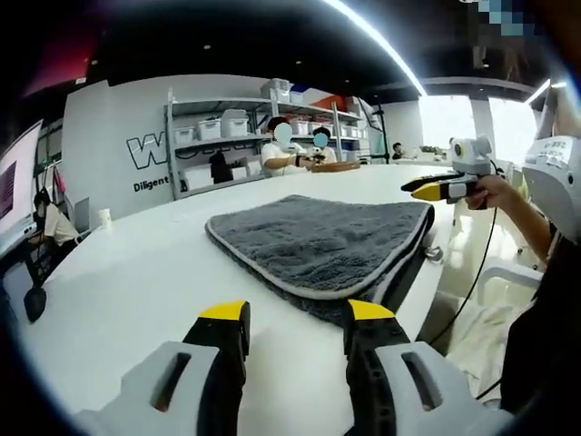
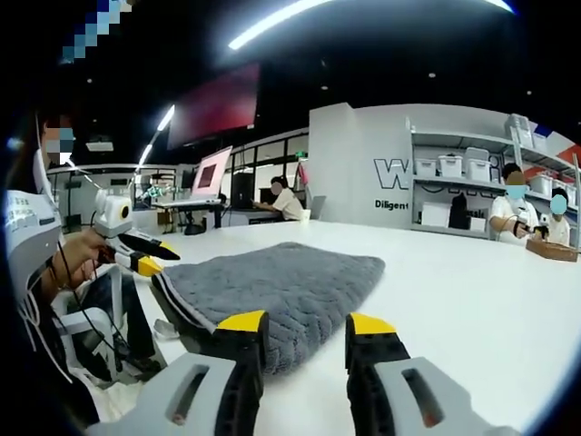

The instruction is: Open the folded towel by lifting each exposed corner and separating the folded layers until the towel lies flat within the target outline without major curled edges

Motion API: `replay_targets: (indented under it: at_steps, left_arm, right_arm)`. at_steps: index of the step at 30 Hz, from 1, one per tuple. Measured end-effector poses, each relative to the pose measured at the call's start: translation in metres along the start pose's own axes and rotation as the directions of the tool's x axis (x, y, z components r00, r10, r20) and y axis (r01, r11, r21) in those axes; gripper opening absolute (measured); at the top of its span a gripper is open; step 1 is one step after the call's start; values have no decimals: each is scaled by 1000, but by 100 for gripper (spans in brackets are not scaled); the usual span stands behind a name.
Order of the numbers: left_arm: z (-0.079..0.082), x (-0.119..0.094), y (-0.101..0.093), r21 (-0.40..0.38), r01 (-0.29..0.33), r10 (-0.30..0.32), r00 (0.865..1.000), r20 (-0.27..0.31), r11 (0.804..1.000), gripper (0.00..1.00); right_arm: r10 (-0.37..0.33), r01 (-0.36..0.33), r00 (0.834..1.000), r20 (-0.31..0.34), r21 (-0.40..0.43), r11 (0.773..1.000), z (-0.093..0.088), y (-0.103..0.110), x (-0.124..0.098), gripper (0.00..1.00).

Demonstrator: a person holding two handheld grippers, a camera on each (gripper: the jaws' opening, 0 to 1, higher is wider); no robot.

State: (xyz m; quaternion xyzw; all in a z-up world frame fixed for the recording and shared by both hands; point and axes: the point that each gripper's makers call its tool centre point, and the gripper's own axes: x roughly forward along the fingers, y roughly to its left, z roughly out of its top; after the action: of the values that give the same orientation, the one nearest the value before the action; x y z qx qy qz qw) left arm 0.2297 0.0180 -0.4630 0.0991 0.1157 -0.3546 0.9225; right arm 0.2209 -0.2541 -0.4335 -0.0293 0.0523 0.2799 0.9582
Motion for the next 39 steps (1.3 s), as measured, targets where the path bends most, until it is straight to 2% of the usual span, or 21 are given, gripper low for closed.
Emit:
replay_targets:
  at_steps: [9,16,35,39]
  left_arm:
    - [12,2,-1,24,7,-7,1000,12,1000,41]
    - [15,5,-2,36,21,-21,1000,16,999,41]
    - [24,30,-16,148,92,-89,996,-22,985,33]
    - [26,33,-16,150,97,-93,995,-29,984,32]
  right_arm:
    - [6,-6,1000,12,-1,1000,8,2,2,28]
    - [11,-11,1000,22,-4,1000,12,4,3,27]
    - [73,-73,997,17,-41,996,22,25,18,27]
    - [91,-90,996,15,-43,995,25,30,20,27]
